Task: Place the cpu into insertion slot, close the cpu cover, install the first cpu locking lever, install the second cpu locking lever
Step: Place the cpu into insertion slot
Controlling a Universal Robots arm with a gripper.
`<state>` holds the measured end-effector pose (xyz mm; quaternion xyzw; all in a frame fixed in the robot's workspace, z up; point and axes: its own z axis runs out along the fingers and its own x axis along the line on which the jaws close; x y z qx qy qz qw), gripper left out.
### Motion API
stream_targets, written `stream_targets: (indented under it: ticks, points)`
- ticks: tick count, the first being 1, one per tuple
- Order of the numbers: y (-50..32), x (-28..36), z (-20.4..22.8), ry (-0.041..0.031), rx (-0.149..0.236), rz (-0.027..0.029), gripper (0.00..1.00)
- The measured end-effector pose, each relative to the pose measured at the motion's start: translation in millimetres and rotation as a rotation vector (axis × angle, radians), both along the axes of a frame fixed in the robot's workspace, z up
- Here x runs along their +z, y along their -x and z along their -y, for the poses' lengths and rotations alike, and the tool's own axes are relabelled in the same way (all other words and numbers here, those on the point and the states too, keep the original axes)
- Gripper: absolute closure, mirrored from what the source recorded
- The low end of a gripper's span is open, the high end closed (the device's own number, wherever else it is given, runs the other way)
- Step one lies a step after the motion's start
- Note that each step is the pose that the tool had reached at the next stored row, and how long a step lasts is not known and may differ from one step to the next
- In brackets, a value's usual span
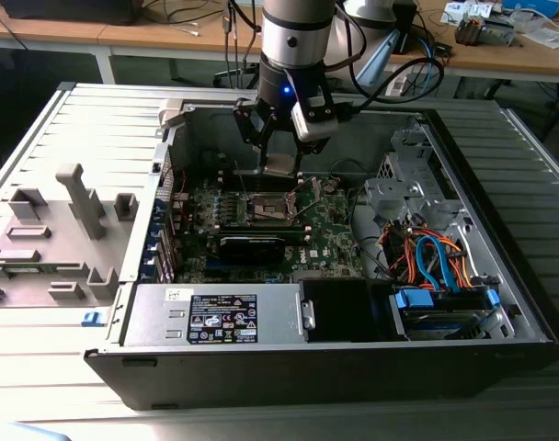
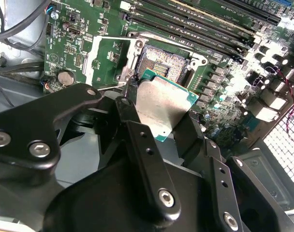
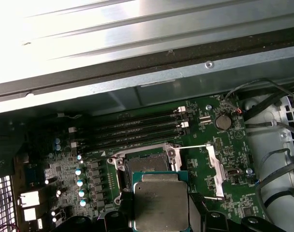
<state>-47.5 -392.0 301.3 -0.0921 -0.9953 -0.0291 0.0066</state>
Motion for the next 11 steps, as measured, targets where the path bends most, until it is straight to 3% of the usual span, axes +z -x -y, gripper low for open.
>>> stream_targets:
  ticks: [11]
  points:
    - [0.0,-0.1,0.0,0.0000,-0.016,0.0000,0.45]
